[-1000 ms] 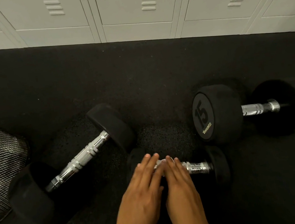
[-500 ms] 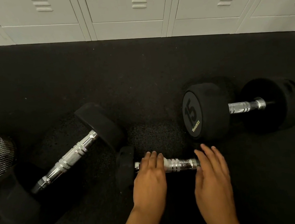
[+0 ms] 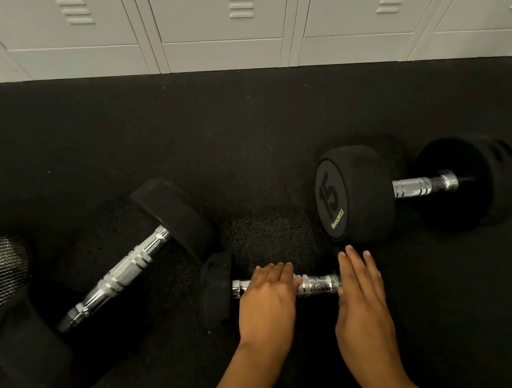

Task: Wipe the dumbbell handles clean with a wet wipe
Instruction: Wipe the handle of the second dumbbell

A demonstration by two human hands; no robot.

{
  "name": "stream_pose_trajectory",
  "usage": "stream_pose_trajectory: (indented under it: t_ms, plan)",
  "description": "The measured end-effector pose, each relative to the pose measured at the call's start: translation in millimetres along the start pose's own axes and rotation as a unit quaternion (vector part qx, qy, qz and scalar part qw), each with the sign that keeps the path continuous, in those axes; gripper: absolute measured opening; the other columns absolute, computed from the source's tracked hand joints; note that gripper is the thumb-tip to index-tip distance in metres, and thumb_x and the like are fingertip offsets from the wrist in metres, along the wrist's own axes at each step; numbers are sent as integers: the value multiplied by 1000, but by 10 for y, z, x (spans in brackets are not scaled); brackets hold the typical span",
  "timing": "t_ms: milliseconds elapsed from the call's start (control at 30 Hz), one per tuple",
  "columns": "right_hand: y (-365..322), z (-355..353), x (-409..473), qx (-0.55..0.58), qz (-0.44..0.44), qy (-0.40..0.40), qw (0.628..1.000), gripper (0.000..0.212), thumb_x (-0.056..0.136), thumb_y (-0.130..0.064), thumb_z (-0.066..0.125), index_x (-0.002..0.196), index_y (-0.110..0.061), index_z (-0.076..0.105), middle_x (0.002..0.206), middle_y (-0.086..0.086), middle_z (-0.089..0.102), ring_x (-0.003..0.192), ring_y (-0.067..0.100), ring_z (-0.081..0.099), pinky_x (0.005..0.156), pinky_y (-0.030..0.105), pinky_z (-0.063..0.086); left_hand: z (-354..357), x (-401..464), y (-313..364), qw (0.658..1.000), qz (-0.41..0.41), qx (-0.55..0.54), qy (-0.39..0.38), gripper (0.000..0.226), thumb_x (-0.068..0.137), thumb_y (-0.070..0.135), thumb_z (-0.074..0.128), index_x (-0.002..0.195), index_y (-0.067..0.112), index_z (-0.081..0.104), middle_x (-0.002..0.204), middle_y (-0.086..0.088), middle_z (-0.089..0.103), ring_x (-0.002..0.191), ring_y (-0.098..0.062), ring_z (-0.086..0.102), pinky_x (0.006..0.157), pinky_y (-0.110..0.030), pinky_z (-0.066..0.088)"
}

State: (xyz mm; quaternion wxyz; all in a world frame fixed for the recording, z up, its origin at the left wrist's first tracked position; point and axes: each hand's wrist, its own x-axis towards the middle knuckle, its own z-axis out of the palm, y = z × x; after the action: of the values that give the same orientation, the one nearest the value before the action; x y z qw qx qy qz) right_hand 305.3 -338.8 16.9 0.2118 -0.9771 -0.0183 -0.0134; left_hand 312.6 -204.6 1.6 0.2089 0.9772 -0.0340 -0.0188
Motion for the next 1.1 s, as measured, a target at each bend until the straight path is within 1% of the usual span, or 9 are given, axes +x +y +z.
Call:
stream_pose_trajectory:
  t_ms: [233,333,500,600,700,767,867,1000,1100]
  plan:
    - [-6,11,-6,23,-1,7,1000,68,74,12,60,136,-2,36,145,11,35,136,17,11,104,51,28,-10,-89,25,1000,15,6,6,39,86,28,40,98,11,73,102,-5,71,98,-16,67,87,-34,53]
    - [3,15,5,24,0,6,1000,67,75,13,57,136,-3,36,146,9,34,136,17,12,106,49,24,-6,55,18,1000,-7,12,-11,23,84,29,60,95,12,71,100,-5,71,96,-17,67,90,-34,49]
    - [4,31,-16,27,7,12,1000,68,71,14,62,134,-1,40,143,8,35,134,17,14,101,50,27,-47,-110,63,1000,-5,-7,17,30,67,16,81,95,12,74,95,-4,73,90,-17,69,81,-32,54]
    - [-9,24,-33,27,3,10,1000,70,70,13,63,134,-2,39,143,10,37,134,19,14,100,50,27,-28,-89,7,998,16,14,62,24,75,16,68,97,12,74,99,-4,72,92,-15,69,86,-32,50]
    - [-34,1,3,27,17,-2,999,68,75,11,58,137,-5,34,147,6,31,138,19,11,106,46,20,-149,100,54,999,15,22,-40,29,93,20,46,117,14,61,123,1,59,115,-16,56,107,-30,31]
    - [-33,-1,16,25,18,-2,1000,67,76,11,57,137,-6,36,147,6,31,137,21,14,106,46,20,-186,137,69,998,0,17,-56,23,95,22,45,115,20,56,118,5,58,109,-14,52,98,-24,34]
    - [-35,-2,-15,44,17,3,999,66,76,12,56,136,-5,36,146,5,31,136,18,12,106,47,21,-259,34,86,1000,-4,1,-29,17,76,21,72,92,19,69,90,4,69,83,-11,65,74,-20,49]
    - [-16,-7,-24,48,8,4,999,68,77,12,55,138,-7,32,147,2,28,136,13,8,107,47,22,-124,-261,17,994,67,-25,84,29,85,24,47,90,14,73,90,1,73,84,-11,69,82,-24,51]
    - [-13,-8,-4,41,11,-3,999,65,80,8,55,139,-9,33,148,3,30,138,13,6,109,49,24,-158,-520,147,981,-29,-158,106,32,94,35,42,93,25,72,84,11,72,81,-2,65,75,-15,48]
